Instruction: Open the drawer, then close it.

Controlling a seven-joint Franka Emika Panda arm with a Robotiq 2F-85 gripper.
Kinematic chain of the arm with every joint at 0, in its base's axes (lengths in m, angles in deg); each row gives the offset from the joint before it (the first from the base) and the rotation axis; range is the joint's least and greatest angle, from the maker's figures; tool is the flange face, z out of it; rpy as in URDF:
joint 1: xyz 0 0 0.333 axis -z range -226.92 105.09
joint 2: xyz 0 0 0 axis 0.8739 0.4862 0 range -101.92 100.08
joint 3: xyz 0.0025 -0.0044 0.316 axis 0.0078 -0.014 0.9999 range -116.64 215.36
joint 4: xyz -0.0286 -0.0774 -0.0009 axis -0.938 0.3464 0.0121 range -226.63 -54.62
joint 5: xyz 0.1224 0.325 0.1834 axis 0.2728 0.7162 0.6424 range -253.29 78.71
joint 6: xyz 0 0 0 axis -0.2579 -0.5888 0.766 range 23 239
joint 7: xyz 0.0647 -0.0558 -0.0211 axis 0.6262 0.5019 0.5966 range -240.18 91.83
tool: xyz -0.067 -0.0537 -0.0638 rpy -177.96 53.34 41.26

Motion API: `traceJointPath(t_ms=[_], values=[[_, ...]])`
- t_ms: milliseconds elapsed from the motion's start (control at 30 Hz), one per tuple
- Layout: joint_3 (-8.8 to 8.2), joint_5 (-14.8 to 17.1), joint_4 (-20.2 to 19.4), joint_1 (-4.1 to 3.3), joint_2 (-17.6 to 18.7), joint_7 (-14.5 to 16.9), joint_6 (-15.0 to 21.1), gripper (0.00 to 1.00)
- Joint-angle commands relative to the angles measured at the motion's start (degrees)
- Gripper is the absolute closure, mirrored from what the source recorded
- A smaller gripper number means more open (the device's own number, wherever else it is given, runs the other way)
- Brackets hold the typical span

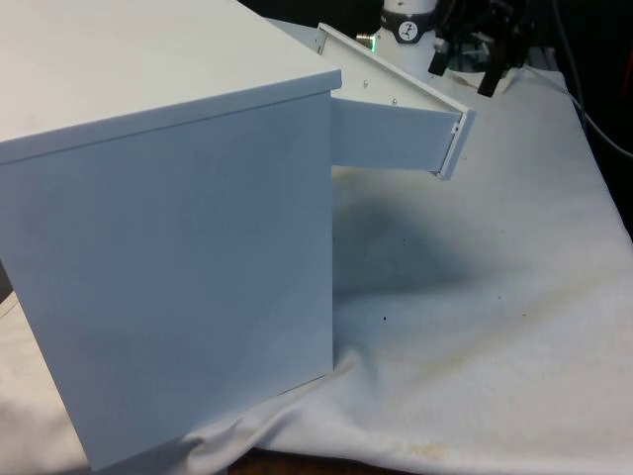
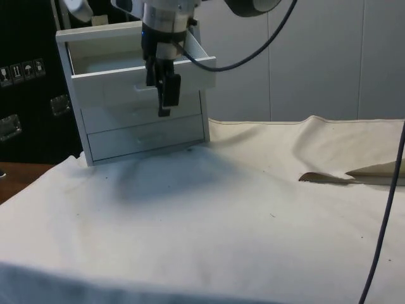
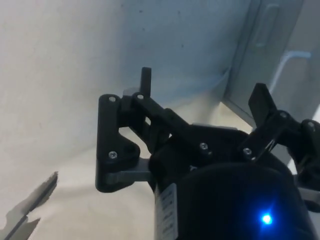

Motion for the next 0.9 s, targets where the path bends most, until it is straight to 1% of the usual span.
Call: traceJointPath(t_ms=[0,33,67,267,300,333,533,567,600,767,800,833,867], values=[[0.34,-0.11,-0.11,0.00,0.06,-0.46,0.00,0.00],[0.63,-1.26,0.00,-0.11,0.40,-1.89,0.00,0.00],[0.97,-1.32,-0.06,0.00,0.52,-2.23,0.06,0.00],[1.09,-1.60,-0.06,0.11,0.92,-2.64,0.29,0.00],[1.20,-0.23,-0.23,0.06,0.74,-1.60,0.00,0.00],[1.03,-1.72,0.00,0.17,1.09,-2.75,0.40,0.00],[0.29,-4.01,-0.11,0.57,2.29,-4.35,0.80,0.00],[0.40,-2.98,-0.17,0.40,2.35,-3.78,0.29,0.00],[0.11,-4.24,-0.11,0.63,2.29,-4.35,0.86,0.00],[-0.80,-4.93,-0.06,0.80,2.29,-4.30,0.80,0.00],[-0.92,-5.04,-0.06,0.80,2.29,-4.30,0.74,0.02],[-0.69,-3.95,-0.17,0.69,2.29,-3.78,0.29,0.06],[-0.97,-5.16,-0.06,0.86,2.29,-4.30,0.74,0.06]])
